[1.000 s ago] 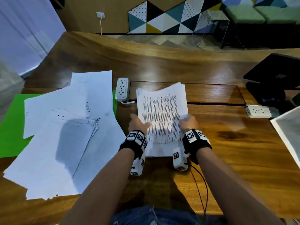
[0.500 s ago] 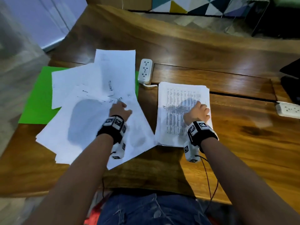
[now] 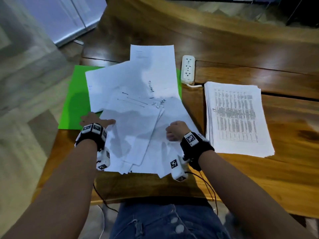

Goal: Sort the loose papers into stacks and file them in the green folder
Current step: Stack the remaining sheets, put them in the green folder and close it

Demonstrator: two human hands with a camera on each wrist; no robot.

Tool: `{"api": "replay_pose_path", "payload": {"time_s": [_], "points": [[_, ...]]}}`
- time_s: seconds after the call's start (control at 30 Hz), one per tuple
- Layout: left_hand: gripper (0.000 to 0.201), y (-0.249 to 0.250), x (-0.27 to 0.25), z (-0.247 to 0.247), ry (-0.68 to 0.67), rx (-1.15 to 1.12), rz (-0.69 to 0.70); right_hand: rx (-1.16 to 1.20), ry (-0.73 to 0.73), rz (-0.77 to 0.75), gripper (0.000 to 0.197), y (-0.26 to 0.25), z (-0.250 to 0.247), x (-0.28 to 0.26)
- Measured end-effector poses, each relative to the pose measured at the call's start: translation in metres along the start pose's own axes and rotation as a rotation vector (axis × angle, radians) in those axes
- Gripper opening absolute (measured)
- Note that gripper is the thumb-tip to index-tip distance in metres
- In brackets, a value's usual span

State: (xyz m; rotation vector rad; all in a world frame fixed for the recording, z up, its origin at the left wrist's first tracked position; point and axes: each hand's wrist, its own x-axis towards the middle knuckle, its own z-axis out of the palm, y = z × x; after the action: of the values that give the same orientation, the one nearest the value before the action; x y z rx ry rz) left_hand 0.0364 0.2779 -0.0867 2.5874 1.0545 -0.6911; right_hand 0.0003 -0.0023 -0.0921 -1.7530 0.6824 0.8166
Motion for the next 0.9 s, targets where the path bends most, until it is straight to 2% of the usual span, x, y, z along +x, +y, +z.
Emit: {"api": "replay_pose_path", "payload": {"time_s": [0.07, 0.17, 0.23, 0.33, 0.37, 0.47, 0.53, 0.63, 0.77, 0.83, 0.9], "points": [[0.101, -0.007, 0.003, -0.001, -0.019, -0.03, 0.04, 0.098, -0.085, 0.078, 0.033, -0.006, 0.019, -0.002], [0.097, -0.01, 0.006, 0.001, -0.093, -0.124, 0.089, 0.191, -0.112, 0.103, 0.04, -0.014, 0.034, -0.001], [0.09, -0.011, 0.005, 0.003, -0.113, -0.161, 0.12, 0.216, -0.095, 0.091, 0.036, -0.017, 0.038, -0.004], [0.084, -0.007, -0.004, 0.005, -0.178, -0.177, 0.147, 0.163, -0.038, 0.082, 0.011, -0.016, 0.041, -0.005], [0.082, -0.005, -0.006, 0.005, -0.206, -0.177, 0.144, 0.134, -0.009, 0.084, 0.011, -0.015, 0.042, -0.003], [0.082, 0.003, -0.017, 0.007, -0.281, -0.186, 0.121, 0.058, 0.013, 0.087, 0.034, -0.017, 0.042, -0.001], [0.085, 0.011, -0.023, 0.009, -0.352, -0.203, 0.102, -0.071, 0.073, 0.068, 0.042, -0.019, 0.04, 0.0], [0.076, 0.021, -0.03, 0.011, -0.445, -0.283, 0.096, -0.195, 0.239, 0.014, 0.039, -0.027, 0.03, 0.003], [0.075, 0.03, -0.037, 0.011, -0.524, -0.32, 0.124, -0.375, 0.415, -0.059, 0.042, -0.044, -0.011, 0.003], [0.076, 0.036, -0.04, 0.011, -0.47, -0.356, 0.118, -0.481, 0.496, -0.081, 0.041, -0.05, -0.037, 0.007], [0.084, 0.041, -0.039, 0.011, -0.37, -0.331, 0.085, -0.604, 0.511, -0.087, 0.037, -0.049, -0.053, 0.017]]}}
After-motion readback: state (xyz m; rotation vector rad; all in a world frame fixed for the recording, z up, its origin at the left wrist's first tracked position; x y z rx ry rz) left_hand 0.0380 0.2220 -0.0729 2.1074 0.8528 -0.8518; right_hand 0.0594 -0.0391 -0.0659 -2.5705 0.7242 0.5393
